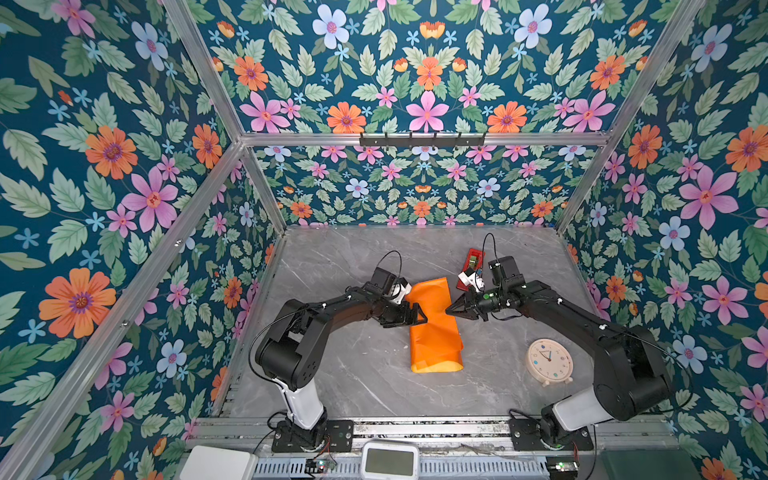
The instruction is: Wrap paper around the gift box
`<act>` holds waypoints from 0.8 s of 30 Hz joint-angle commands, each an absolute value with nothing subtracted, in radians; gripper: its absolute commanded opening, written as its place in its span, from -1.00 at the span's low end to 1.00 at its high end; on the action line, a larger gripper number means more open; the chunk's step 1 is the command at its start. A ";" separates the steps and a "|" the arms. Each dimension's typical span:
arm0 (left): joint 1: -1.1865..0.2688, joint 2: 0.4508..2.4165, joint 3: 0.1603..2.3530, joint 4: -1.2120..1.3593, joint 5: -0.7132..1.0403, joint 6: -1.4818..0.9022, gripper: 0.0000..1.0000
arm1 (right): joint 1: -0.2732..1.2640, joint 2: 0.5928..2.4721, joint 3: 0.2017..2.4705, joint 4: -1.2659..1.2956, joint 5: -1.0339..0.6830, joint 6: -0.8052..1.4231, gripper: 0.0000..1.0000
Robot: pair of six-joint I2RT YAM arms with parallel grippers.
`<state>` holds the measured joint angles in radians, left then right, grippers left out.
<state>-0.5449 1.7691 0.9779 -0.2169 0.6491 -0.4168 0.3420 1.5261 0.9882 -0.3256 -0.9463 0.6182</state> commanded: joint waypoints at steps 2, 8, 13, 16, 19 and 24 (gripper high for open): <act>-0.547 1.790 0.966 -0.377 0.418 -0.391 0.87 | 0.323 1.552 1.000 -0.372 -0.980 0.548 -1.00; -0.548 1.790 0.966 -0.379 0.418 -0.390 0.87 | 0.296 1.570 1.006 -0.416 -0.960 0.504 -1.00; -0.546 1.791 0.966 -0.379 0.418 -0.391 0.87 | 0.288 1.595 1.004 -0.448 -0.937 0.470 -1.00; -0.547 1.792 0.966 -0.379 0.419 -0.390 0.86 | 0.285 1.601 1.002 -0.461 -0.920 0.457 -1.00; -0.546 1.792 0.966 -0.379 0.419 -0.390 0.86 | 0.280 1.603 1.005 -0.478 -0.905 0.441 -1.00; -0.547 1.790 0.965 -0.379 0.418 -0.390 0.86 | 0.273 1.615 1.007 -0.511 -0.873 0.413 -1.00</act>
<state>-0.5453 1.7710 0.9798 -0.2173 0.6491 -0.4168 0.2752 1.6112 1.0016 -0.4759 -0.9024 0.4484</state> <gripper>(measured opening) 0.932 0.054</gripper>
